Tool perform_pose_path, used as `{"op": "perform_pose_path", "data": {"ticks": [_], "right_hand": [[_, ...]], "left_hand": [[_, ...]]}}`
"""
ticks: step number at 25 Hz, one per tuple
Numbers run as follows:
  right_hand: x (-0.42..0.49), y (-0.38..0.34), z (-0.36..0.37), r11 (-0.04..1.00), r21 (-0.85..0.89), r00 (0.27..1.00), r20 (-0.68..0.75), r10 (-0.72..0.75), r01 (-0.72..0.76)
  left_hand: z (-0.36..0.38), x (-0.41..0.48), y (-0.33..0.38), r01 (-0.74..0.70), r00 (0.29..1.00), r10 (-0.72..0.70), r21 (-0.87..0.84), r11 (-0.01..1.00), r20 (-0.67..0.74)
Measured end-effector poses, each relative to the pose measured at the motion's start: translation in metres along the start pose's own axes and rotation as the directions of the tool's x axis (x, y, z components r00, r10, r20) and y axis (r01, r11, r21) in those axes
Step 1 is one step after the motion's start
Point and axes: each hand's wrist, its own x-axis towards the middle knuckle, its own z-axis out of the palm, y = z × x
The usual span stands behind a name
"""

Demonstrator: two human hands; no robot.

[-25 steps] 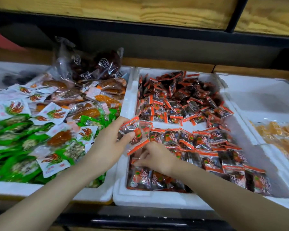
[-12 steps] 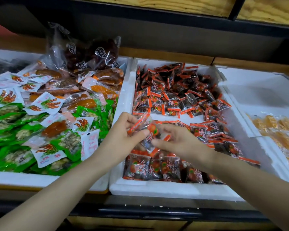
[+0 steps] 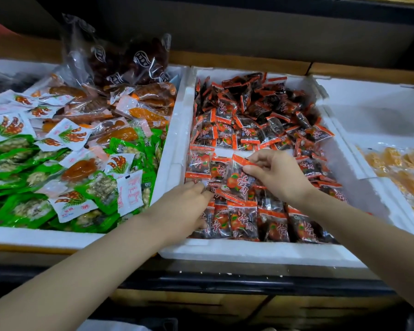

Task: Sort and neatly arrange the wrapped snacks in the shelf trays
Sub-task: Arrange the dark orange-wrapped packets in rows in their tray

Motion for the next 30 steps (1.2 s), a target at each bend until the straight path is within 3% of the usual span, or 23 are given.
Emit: {"op": "perform_pose_path", "data": {"ticks": [3, 6, 10, 14, 18, 22, 25, 28, 30], "right_hand": [[-0.002, -0.006, -0.002, 1.0, -0.011, 0.981, 0.195, -0.007, 0.009], [-0.009, -0.013, 0.014, 0.993, -0.088, 0.868, 0.496, -0.025, 0.079], [-0.011, -0.012, 0.035, 0.909, -0.309, 0.833, 0.549, -0.07, 0.28], [-0.007, -0.011, 0.035, 0.881, -0.371, 0.797, 0.604, -0.01, 0.292], [-0.008, -0.005, 0.039, 0.834, -0.417, 0.804, 0.592, -0.053, 0.362], [-0.011, -0.003, 0.032, 0.871, -0.352, 0.847, 0.517, -0.124, 0.342], [0.003, 0.006, 0.012, 0.868, -0.368, 0.917, 0.341, -0.209, 0.335], [0.039, 0.027, -0.012, 0.898, -0.395, 0.975, 0.18, -0.132, 0.195], [0.069, 0.046, -0.022, 0.9, -0.415, 0.987, 0.139, -0.078, 0.13]], "left_hand": [[-0.004, 0.0, -0.003, -0.009, 1.0, 0.01, 0.078, 0.997, -0.018], [-0.008, -0.002, -0.008, -0.016, 1.0, 0.017, 0.088, 0.996, -0.013], [-0.013, -0.003, -0.009, -0.017, 1.0, 0.017, 0.057, 0.998, 0.001], [-0.014, -0.002, -0.009, -0.021, 0.999, 0.019, 0.052, 0.998, 0.032], [-0.011, 0.004, -0.012, -0.052, 0.997, 0.047, 0.071, 0.996, 0.063], [-0.009, 0.007, -0.014, -0.11, 0.993, 0.107, 0.067, 0.992, 0.048], [-0.008, 0.024, -0.017, -0.115, 0.983, 0.116, 0.011, 0.993, -0.142], [-0.011, 0.067, -0.016, -0.095, 0.952, 0.05, -0.136, 0.986, -0.302], [-0.007, 0.11, -0.018, -0.053, 0.954, -0.009, -0.199, 0.979, -0.3]]}}
